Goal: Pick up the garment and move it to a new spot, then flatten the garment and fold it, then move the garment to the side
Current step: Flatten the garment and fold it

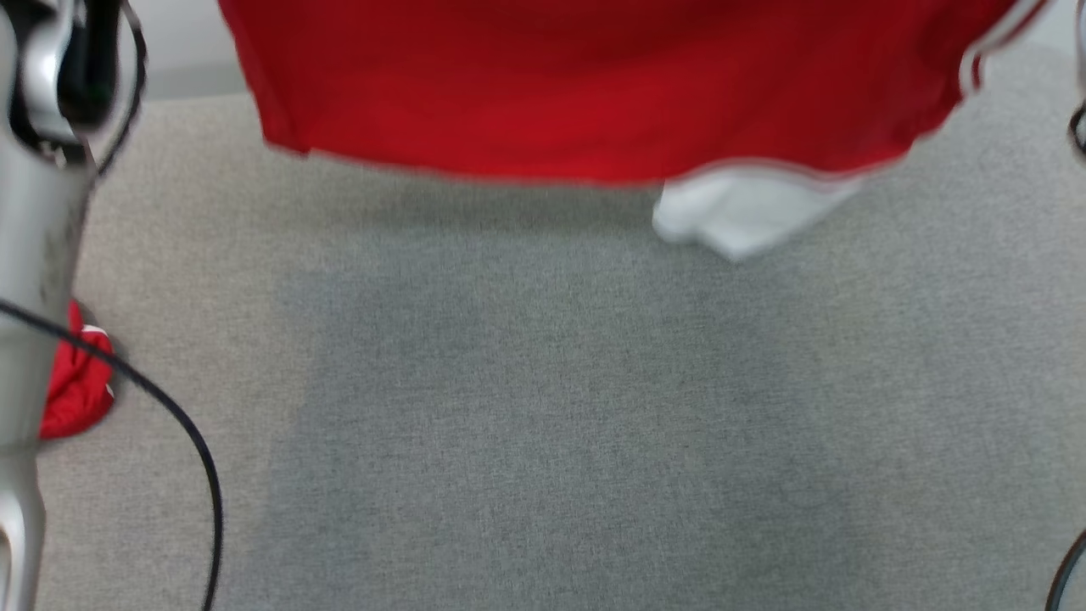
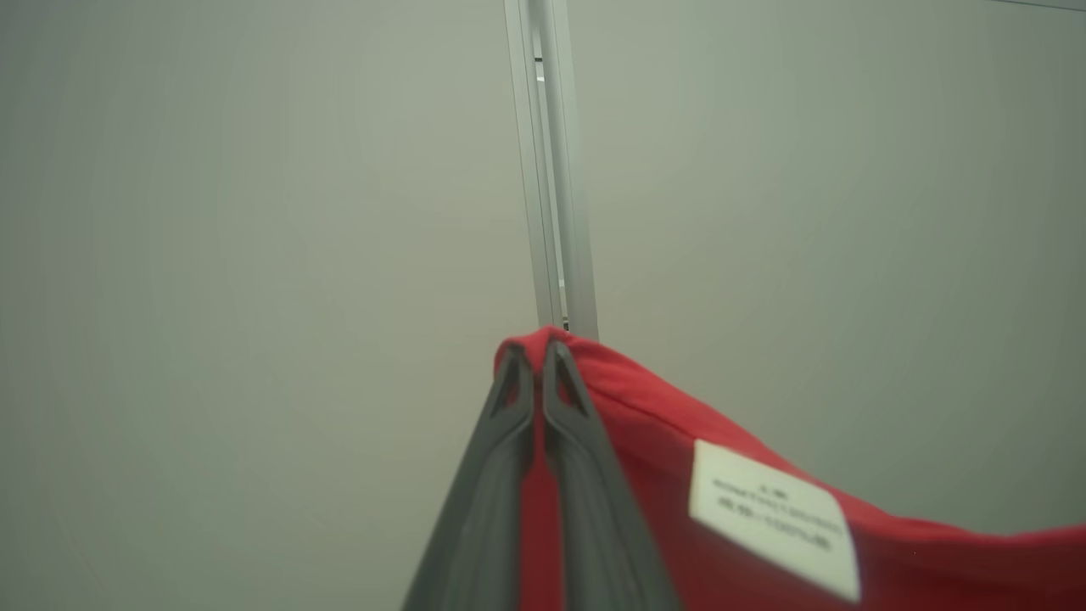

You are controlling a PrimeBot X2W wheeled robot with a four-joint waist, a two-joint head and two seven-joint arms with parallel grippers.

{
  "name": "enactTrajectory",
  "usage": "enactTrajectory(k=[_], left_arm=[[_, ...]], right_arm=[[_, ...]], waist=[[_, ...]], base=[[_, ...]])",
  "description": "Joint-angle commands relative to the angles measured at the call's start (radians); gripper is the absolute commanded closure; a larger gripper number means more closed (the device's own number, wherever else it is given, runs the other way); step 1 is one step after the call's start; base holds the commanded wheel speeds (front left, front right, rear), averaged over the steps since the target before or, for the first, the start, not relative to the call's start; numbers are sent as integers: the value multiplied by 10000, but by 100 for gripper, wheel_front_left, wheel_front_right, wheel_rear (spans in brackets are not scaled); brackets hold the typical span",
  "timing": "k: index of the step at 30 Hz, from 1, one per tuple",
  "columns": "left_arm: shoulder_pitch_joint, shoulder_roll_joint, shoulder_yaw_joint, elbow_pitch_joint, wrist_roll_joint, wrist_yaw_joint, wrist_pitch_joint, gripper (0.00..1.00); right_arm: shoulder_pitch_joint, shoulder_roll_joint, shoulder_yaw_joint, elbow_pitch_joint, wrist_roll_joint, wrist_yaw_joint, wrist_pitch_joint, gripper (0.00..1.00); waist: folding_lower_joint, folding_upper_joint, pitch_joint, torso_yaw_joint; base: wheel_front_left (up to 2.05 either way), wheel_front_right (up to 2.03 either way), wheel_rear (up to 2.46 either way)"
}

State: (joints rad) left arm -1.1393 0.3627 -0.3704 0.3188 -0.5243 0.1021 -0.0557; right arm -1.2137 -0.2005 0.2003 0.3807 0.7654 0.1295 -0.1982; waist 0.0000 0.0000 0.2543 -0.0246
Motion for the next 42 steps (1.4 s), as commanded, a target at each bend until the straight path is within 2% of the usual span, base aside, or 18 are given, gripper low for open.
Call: enactTrajectory(k=[1, 7, 10, 14, 19, 22, 26, 32, 37, 42], left_arm=[[-536, -96, 7, 639, 54, -184, -215, 100], [-2697, -447, -81, 3633, 224, -920, -1239, 100], [-3239, -625, -290, 4765, 292, -1444, -1511, 100], [-3194, -881, -377, 5883, 131, -1818, -1790, 100], [-1761, -1235, -422, 6249, 83, -1992, -2052, 100], [-1003, -1296, -112, 5740, 11, -1981, -2075, 100], [1285, -1391, 663, 4079, 192, -1717, -2061, 100], [4636, -1466, 1533, 1726, 614, -1674, -2064, 100], [7005, -1411, 1670, 301, 859, -1575, -2065, 100], [9033, -1154, 1670, -903, 721, -1235, -1734, 100]], right_arm=[[-520, 34, 88, 497, -105, 22, -254, 100], [-2668, 570, 163, 2902, -589, 21, -684, 100], [-3061, 796, 138, 3393, -840, 21, -698, 100], [-2582, 961, 522, 3530, -650, 22, -685, 100], [-839, 668, 1199, 2900, 299, 22, -688, 100], [172, 479, 1442, 2418, 744, 22, -688, 100], [2434, 16, 1880, 1248, 1563, 22, -687, 100], [5858, -476, 2175, -110, 2293, 22, -690, 100], [8304, -529, 1889, -922, 2508, 22, -690, 100], [10480, -692, 1660, -1703, 2718, 22, -611, 100]], waist=[[0, 0, 387, 4], [0, 0, 1106, -204], [0, 0, 1486, -216], [0, 0, 1966, -166], [0, 0, 2177, -39], [0, 0, 2209, 26], [0, 0, 2166, 134], [0, 0, 1633, 167], [0, 0, 862, 68], [0, 0, 33, -5]], base=[[0, 0, 0], [0, 0, 0], [0, 0, 0], [0, 0, 0], [0, 0, 0], [0, 0, 0], [0, 0, 0], [0, 0, 0], [0, 0, 0], [0, 0, 0]])
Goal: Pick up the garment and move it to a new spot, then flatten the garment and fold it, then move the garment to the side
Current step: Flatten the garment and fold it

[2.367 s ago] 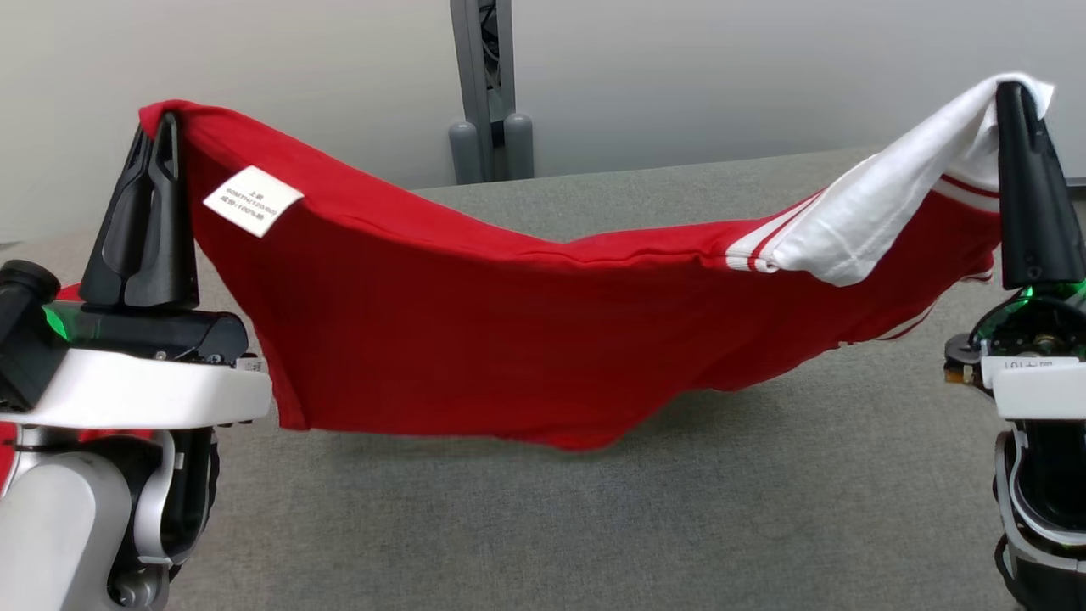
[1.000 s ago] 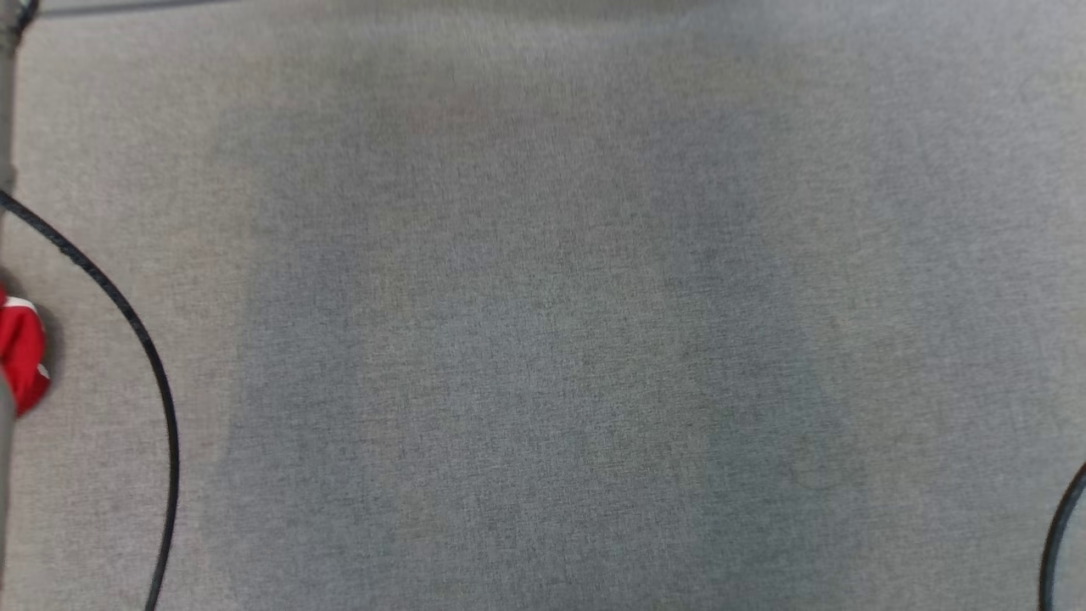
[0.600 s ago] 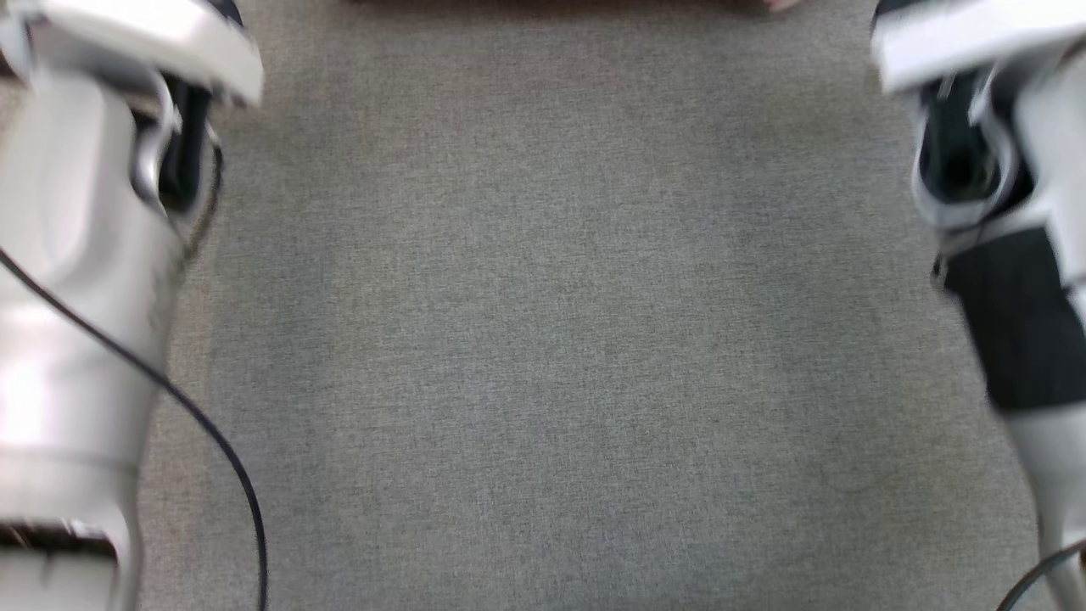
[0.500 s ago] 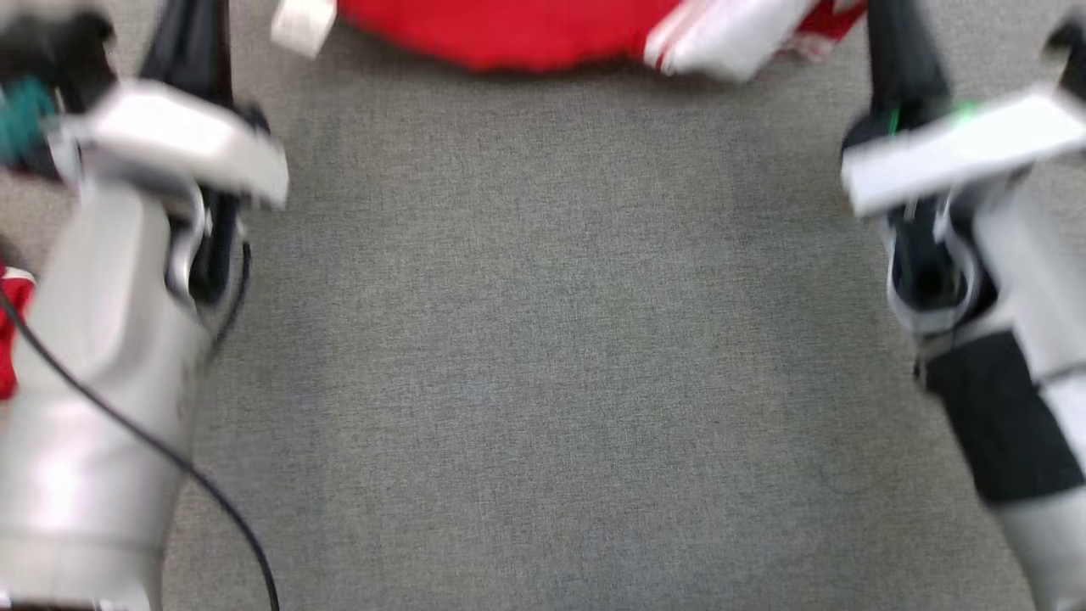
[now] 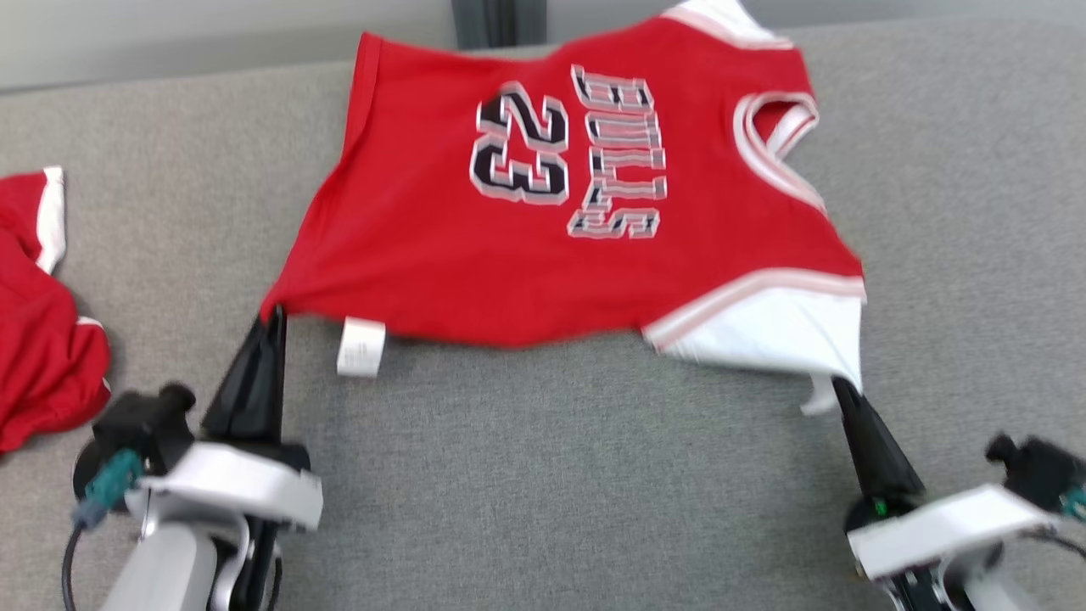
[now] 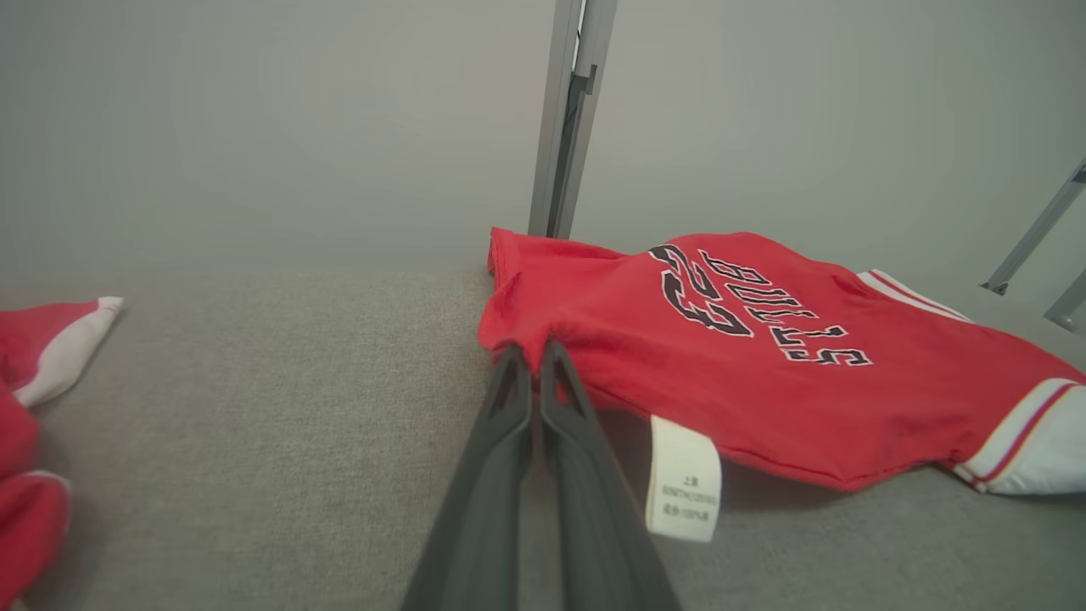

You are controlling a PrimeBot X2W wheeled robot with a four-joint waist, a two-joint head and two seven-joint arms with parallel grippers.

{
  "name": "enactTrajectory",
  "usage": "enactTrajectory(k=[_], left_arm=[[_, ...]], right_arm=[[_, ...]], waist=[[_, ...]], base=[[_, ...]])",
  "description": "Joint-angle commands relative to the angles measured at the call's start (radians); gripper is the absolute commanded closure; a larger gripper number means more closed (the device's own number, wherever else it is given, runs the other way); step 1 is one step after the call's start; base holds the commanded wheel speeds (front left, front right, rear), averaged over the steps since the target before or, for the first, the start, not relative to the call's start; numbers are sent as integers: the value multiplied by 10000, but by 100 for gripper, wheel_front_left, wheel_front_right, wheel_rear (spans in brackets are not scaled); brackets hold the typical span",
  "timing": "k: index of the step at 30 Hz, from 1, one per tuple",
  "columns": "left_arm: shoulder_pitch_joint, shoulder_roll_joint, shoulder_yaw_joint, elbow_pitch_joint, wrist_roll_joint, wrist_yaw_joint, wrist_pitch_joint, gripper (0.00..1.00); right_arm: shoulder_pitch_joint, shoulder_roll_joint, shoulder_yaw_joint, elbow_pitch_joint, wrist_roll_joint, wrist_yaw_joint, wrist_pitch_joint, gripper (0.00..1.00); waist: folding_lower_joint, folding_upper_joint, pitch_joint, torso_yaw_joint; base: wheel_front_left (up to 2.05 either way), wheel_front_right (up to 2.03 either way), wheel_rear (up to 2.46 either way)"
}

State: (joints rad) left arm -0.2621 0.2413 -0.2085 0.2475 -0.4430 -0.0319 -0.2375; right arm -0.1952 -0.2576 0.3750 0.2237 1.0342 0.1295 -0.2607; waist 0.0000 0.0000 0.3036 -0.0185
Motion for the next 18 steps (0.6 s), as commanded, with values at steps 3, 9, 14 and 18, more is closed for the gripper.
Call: enactTrajectory(k=[3, 9, 14, 18], left_arm=[[1352, 252, 235, -1155, -263, 453, 530, 100], [3254, 446, 309, -2968, -476, 1250, 1762, 100], [4556, 501, 211, -4153, -620, 1877, 2837, 100], [5401, 576, 166, -4916, -654, 2361, 3636, 100]], right_arm=[[1316, -168, -408, -671, 55, 22, 256, 100], [3009, 65, -1297, -1480, -227, 22, 1291, 100], [4243, 536, -2153, -2095, -591, 22, 2515, 100], [5081, 911, -3023, -2437, -1025, 22, 3573, 100]], waist=[[0, 0, -845, -142], [0, 0, -1404, -184], [0, 0, -1712, -174], [0, 0, -1957, -136]], base=[[0, 0, 0], [0, 0, 0], [0, 0, 0], [0, 0, 0]])
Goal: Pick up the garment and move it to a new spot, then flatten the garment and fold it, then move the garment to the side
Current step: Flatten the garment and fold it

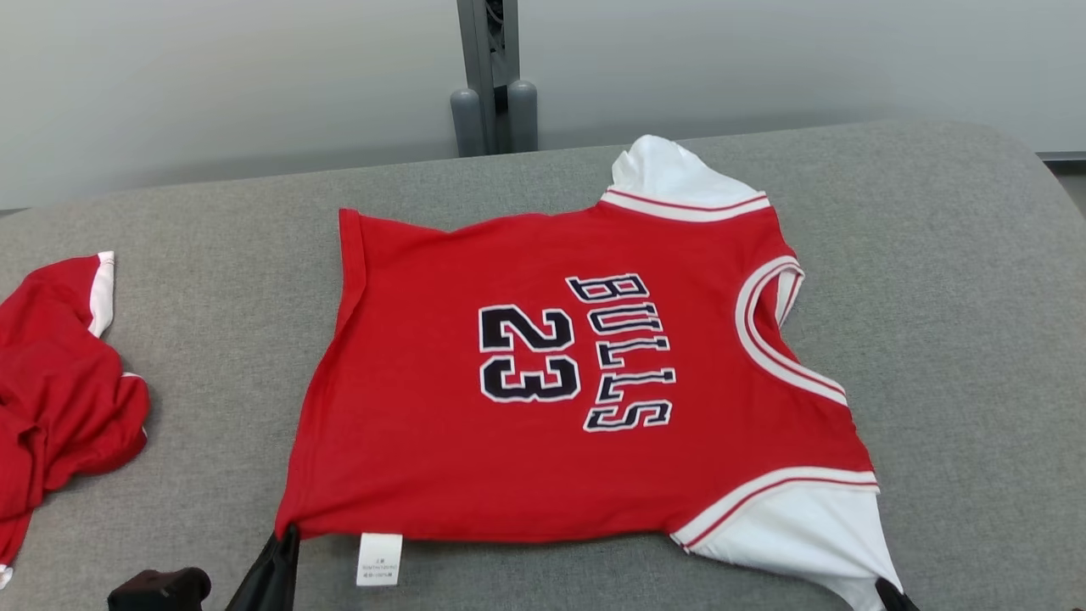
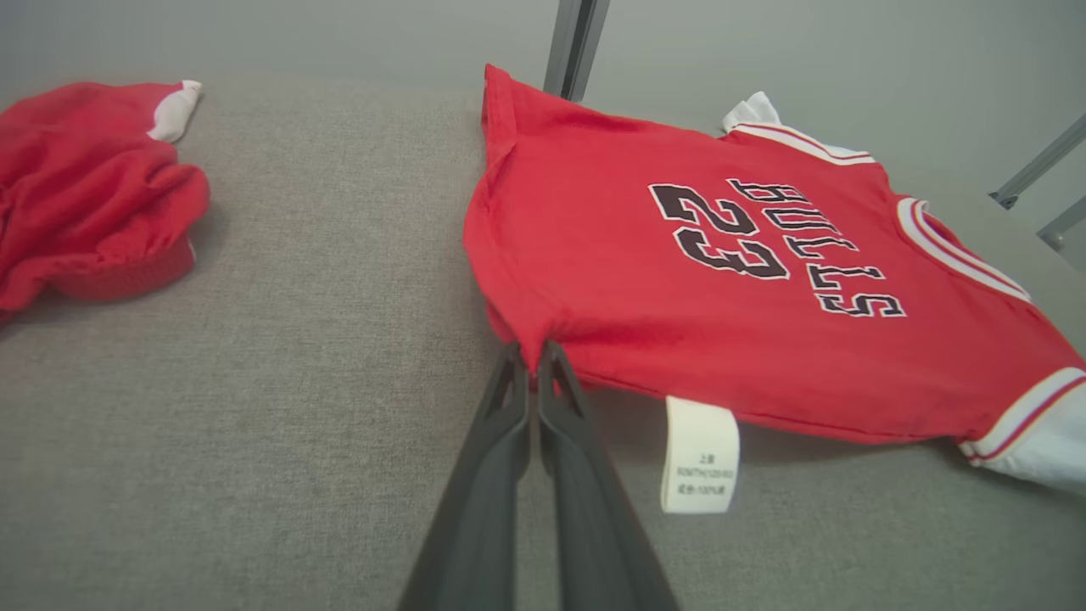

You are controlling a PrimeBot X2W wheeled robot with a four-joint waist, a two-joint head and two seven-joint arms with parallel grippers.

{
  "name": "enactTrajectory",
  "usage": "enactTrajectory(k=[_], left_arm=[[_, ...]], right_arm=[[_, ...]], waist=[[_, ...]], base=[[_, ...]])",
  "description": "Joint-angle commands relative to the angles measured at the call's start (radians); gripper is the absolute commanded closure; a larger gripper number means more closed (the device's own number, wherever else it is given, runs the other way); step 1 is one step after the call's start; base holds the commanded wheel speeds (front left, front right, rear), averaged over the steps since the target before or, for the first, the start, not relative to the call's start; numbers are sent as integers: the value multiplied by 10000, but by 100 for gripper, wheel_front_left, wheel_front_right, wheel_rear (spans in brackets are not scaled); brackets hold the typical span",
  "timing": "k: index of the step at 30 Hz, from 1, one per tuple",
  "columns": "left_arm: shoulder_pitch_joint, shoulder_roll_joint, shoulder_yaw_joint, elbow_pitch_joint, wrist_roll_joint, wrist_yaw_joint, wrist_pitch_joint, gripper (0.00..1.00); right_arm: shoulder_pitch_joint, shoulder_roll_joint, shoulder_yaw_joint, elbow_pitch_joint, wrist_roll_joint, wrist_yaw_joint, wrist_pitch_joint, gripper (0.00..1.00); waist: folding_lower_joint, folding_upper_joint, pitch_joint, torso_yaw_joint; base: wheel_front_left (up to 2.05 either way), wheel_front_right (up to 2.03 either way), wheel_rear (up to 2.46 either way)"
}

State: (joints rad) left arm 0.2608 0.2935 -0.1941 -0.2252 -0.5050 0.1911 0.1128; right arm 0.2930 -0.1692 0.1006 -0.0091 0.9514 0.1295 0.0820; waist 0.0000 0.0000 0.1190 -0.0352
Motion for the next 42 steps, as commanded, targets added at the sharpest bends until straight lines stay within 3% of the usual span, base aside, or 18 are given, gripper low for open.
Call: enactTrajectory(k=[1, 9, 14, 17, 23, 29, 42], left_arm=[[335, 62, 34, -376, -60, 249, 289, 100], [938, 289, -15, -1263, -62, 656, 1116, 100], [788, 350, -68, -1493, -75, 650, 1346, 100], [522, 498, -131, -1571, -106, 507, 1512, 100], [-367, 828, -206, -1540, -63, 159, 1855, 100], [-1662, 933, -45, -1178, -387, -259, 1972, 100], [-3445, 1010, 28, 405, -815, -946, 1955, 100]], right_arm=[[340, 190, -485, -214, -279, 22, 410, 100], [775, 903, -1715, -970, -926, 23, 1708, 100], [648, 1136, -1979, -1303, -966, 23, 2236, 100], [325, 1156, -2118, -1410, -527, 23, 2319, 100], [-595, 1163, -1917, -1176, 1463, 23, 1760, 100], [-2507, 1163, -1567, -468, 2784, 23, 1096, 100], [-6427, 1157, -1598, 2225, 2106, 23, 1127, 100]], waist=[[0, 0, -154, 43], [0, 0, -301, 121], [0, 0, -277, 103], [0, 0, -156, 67], [0, 0, 211, 43], [0, 0, 1028, -58], [0, 0, 2587, 1]], base=[[0, 0, 0], [0, 0, 0], [0, 0, 0], [0, 0, 0], [0, 0, 0], [0, 0, 0], [0, 0, 0]])
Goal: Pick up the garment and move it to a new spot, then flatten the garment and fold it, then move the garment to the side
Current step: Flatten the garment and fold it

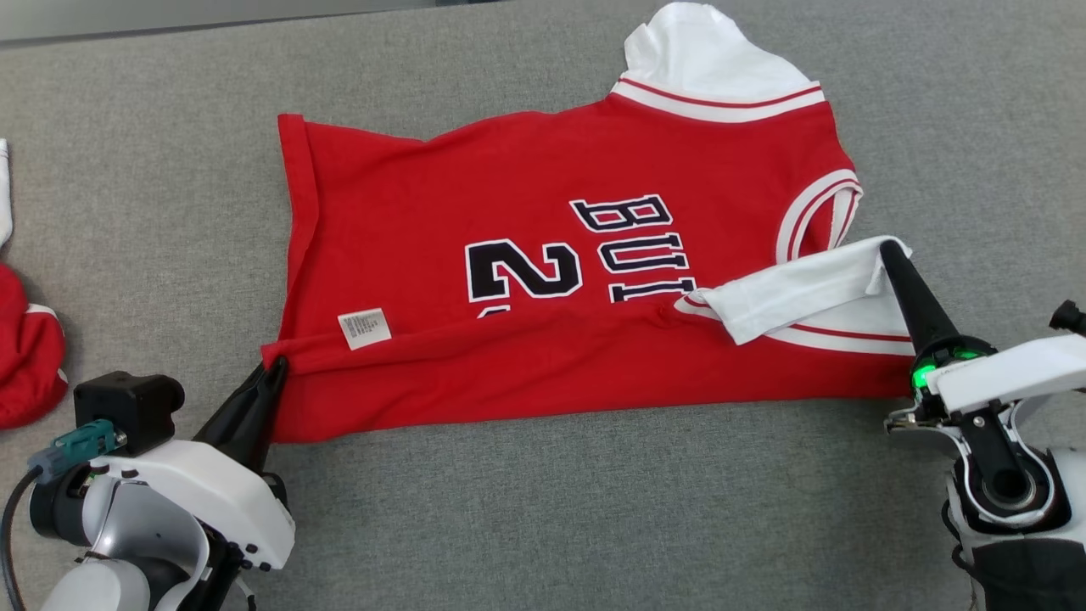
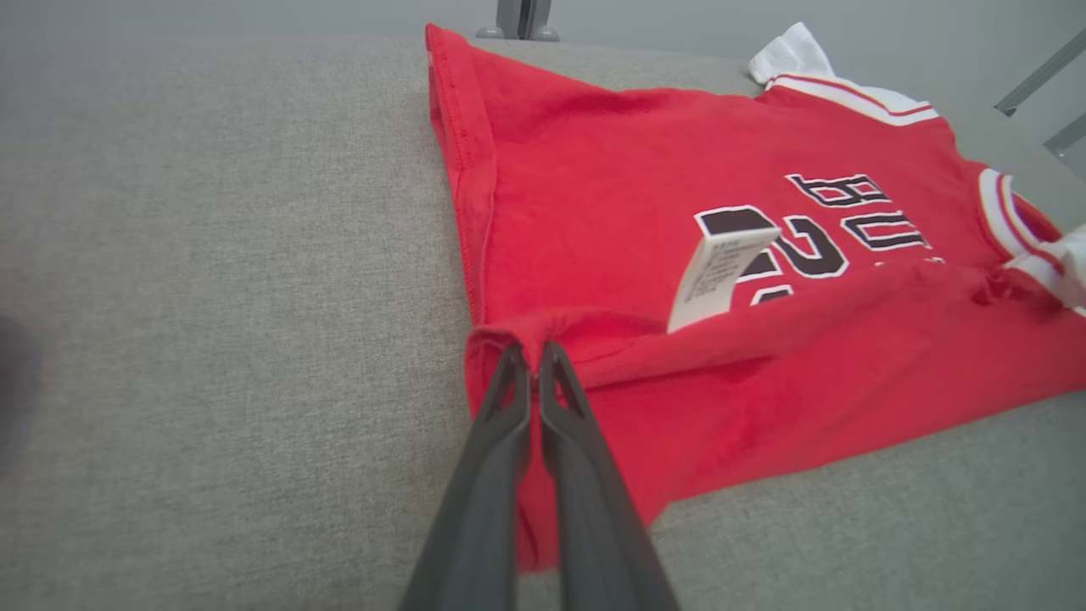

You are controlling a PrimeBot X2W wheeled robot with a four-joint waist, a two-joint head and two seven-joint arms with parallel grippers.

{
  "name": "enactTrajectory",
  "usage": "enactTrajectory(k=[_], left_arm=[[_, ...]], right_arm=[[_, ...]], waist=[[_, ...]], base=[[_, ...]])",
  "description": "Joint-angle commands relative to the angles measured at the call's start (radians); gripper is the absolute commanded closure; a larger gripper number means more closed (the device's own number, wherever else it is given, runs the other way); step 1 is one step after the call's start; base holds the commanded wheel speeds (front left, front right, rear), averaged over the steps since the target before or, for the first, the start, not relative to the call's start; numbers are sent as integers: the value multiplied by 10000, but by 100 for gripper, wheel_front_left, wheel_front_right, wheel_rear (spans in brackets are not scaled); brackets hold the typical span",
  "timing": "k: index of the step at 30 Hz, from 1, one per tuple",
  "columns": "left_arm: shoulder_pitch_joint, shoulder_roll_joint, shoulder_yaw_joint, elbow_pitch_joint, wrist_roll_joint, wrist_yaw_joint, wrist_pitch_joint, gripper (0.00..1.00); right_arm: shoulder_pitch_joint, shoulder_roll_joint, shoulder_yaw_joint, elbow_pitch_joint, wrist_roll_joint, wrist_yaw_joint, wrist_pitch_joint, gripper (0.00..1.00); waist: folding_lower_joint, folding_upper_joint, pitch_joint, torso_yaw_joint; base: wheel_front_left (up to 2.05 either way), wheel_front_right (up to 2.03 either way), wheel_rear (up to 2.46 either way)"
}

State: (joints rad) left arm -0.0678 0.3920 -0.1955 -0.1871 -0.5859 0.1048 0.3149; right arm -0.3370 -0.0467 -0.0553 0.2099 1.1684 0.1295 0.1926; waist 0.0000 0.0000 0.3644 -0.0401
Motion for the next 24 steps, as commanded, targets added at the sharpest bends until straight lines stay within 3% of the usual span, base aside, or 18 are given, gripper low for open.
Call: enactTrajectory(k=[1, 8, 10, 11, 18, 24], left_arm=[[-243, -10, 31, 178, -68, -104, -74, 100], [-584, -184, -17, 782, -217, -286, -334, 100], [-677, -261, -4, 900, -227, -303, -485, 0], [-701, -339, 45, 927, -232, -258, -637, 0], [-628, -865, 521, 745, 27, 216, -2166, 0], [-514, -953, 677, 440, 843, 691, -3325, 0]], right_arm=[[-324, -71, -64, 203, -178, 23, 42, 100], [-895, -68, -66, 800, -630, 23, 285, 98], [-886, -81, -42, 758, -630, 23, 290, 18], [-815, -78, -55, 720, -720, 23, 244, 0], [19, -104, -560, -172, -1371, 23, -466, 0], [776, -469, -764, -1685, -3421, 23, -2014, 0]], waist=[[0, 0, 183, 74], [0, 0, 293, 185], [0, 0, 265, 205], [0, 0, 232, 216], [0, 0, -187, 255], [0, 0, -625, 153]], base=[[0, 0, 0], [0, 0, 0], [0, 0, 0], [0, 0, 0], [0, 0, 0], [0, 0, 0]])
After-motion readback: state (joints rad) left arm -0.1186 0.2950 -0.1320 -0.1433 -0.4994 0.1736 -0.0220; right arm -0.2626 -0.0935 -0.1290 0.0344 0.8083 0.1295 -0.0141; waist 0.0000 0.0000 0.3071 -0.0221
